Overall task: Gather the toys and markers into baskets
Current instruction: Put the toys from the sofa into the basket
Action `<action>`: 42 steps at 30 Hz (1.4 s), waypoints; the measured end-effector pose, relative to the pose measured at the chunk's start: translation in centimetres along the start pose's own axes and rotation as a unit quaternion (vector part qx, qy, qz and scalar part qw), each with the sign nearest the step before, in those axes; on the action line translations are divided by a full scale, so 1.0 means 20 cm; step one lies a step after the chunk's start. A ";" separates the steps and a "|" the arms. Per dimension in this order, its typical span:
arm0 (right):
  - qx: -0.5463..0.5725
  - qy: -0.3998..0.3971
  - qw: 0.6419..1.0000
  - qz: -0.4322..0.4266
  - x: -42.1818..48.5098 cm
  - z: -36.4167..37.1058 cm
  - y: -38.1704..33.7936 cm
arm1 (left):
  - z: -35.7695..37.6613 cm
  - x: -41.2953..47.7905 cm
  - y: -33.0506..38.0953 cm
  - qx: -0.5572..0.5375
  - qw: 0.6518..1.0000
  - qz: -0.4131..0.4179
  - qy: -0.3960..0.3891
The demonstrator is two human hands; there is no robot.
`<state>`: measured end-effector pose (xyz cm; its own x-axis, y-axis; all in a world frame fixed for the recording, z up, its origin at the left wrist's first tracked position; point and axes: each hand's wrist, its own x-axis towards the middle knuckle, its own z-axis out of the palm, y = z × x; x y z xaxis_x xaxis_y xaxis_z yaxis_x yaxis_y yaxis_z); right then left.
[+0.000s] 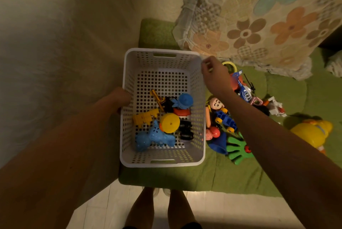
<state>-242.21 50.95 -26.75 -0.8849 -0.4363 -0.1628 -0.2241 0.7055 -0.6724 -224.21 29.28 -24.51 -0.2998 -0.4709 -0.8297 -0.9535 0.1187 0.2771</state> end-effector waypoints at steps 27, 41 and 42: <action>-0.288 -0.201 0.936 0.036 -0.22 0.15 0.64 | 0.12 0.06 0.03 -0.001 1.000 -0.019 0.000; -0.011 0.094 0.995 0.041 -0.06 -0.21 0.36 | 0.11 0.06 0.04 0.006 1.000 -0.005 -0.023; 0.026 0.106 0.994 0.026 -0.06 -0.25 0.29 | 0.11 0.06 0.05 0.004 1.000 -0.005 -0.025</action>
<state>-244.53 58.32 -26.95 -0.9623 -0.2682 -0.0454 -0.1597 0.6920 -0.7040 -225.51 30.72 -26.22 -0.2916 -0.4278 -0.8555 -0.9565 0.1224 0.2648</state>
